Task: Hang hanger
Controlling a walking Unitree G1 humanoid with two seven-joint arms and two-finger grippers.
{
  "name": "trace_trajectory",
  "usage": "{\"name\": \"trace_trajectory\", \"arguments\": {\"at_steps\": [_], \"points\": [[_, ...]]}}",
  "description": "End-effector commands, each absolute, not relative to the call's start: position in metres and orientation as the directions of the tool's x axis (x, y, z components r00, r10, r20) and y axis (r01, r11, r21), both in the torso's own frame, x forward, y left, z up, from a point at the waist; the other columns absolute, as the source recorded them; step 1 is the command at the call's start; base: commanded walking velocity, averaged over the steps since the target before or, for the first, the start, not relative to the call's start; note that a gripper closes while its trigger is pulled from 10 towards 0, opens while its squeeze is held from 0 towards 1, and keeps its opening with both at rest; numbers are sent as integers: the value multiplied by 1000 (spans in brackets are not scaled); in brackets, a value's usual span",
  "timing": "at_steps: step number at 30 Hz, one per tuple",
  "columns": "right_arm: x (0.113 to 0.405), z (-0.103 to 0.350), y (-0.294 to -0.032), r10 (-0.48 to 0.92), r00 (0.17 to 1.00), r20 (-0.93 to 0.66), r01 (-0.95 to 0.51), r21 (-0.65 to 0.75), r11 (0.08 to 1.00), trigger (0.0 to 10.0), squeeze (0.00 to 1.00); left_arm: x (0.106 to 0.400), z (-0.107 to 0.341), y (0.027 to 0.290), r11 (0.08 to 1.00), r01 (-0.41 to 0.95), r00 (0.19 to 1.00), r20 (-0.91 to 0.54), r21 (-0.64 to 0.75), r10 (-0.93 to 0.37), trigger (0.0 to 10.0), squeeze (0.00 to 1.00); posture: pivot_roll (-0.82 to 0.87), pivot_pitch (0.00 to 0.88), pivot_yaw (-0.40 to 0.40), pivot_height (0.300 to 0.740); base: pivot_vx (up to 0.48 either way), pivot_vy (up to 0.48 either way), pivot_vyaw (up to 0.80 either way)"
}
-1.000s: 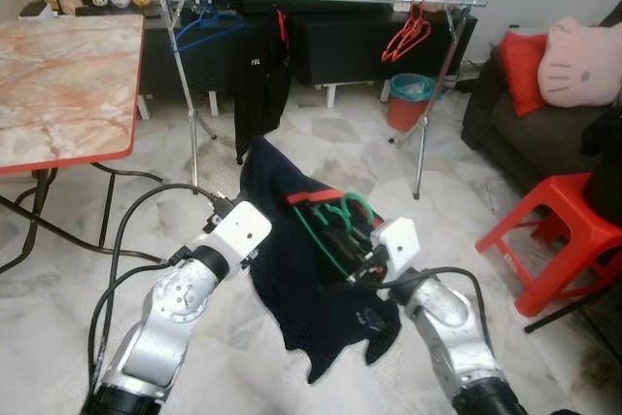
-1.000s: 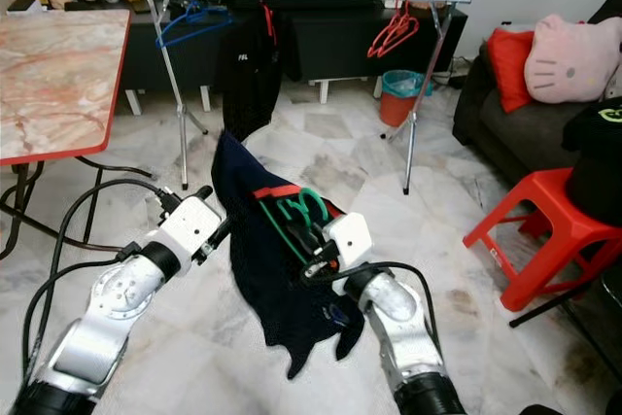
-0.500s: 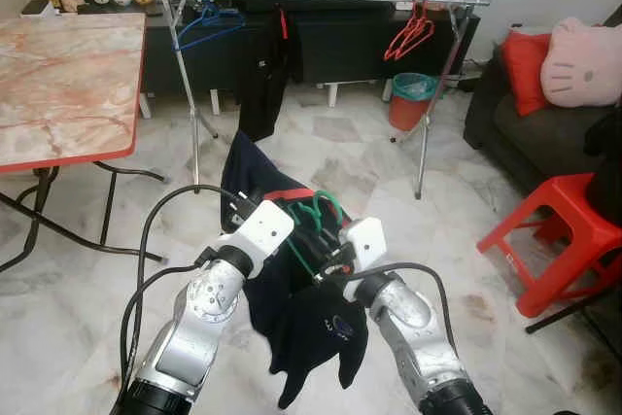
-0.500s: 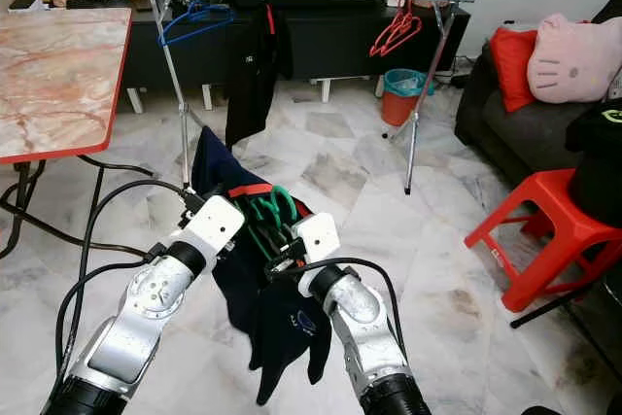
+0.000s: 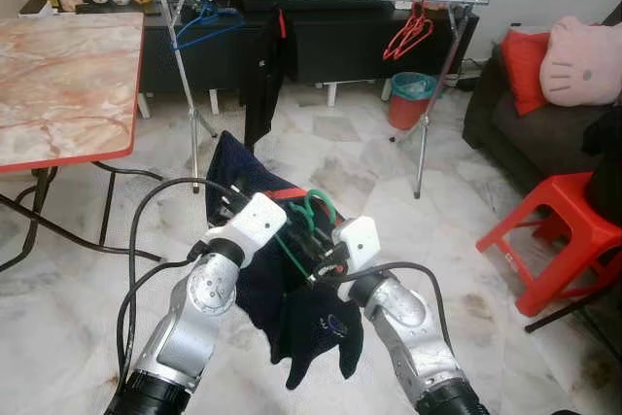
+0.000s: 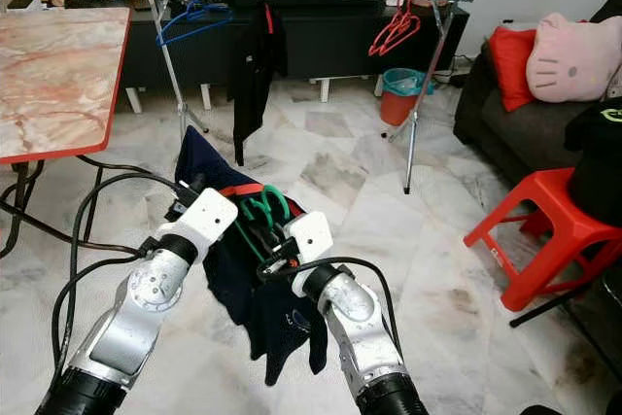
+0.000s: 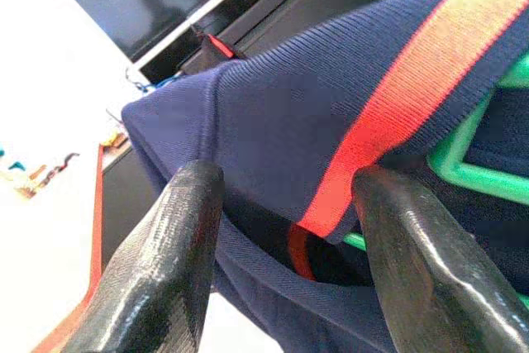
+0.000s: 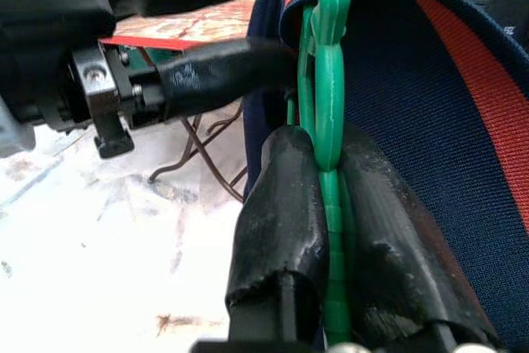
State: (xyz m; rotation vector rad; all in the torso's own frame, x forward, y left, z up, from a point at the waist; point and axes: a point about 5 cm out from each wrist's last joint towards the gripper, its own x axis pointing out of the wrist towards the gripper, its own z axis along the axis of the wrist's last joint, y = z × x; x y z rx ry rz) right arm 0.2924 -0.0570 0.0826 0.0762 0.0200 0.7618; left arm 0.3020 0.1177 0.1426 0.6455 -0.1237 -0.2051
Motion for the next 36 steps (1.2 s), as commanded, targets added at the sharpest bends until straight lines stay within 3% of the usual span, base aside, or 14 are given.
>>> {"name": "trace_trajectory", "arguments": {"at_steps": [1, 9, 14, 23, 26, 28, 36], "points": [[295, 94, -54, 697, 715, 55, -700, 52, 713, 10000, 0, 304, 146, 116, 804, 143, 973, 66, 577, -220, 10000, 0, 165, 0, -89, 740, 0, 0, 0], [294, 94, -53, 703, 710, 52, -705, 54, 708, 10000, 0, 303, 145, 111, 853, 179, 970, 55, 490, -236, 10000, 0, 166, 0, -89, 740, 0, 0, 0], [293, 93, -51, 711, 702, 48, -712, 55, 700, 10000, 0, 302, 145, 104, 943, 220, 969, 56, 251, -241, 10000, 0, 165, 0, -88, 740, 0, 0, 0], [292, 91, -50, 721, 692, 37, -721, 56, 690, 10000, 0, 300, 145, 95, 943, 263, 958, 59, 202, -280, 10000, 0, 165, 0, -89, 740, 0, 0, 0], [292, 91, -49, 727, 686, 33, -728, 56, 684, 10000, 0, 292, 142, 80, 899, 393, 912, 40, 192, -407, 10000, 0, 168, 0, -90, 740, 0, 0, 0], [291, 91, -49, 730, 683, 32, -730, 56, 681, 10000, 0, 291, 140, 79, 893, 404, 908, 32, 197, -418, 10000, 0, 166, 0, -89, 740, 0, 0, 0], [290, 91, -47, 738, 675, 29, -738, 47, 673, 10000, 0, 299, 141, 90, 936, 269, 956, 53, 228, -288, 10000, 0, 164, 0, -88, 740, 0, 0, 0]]}}
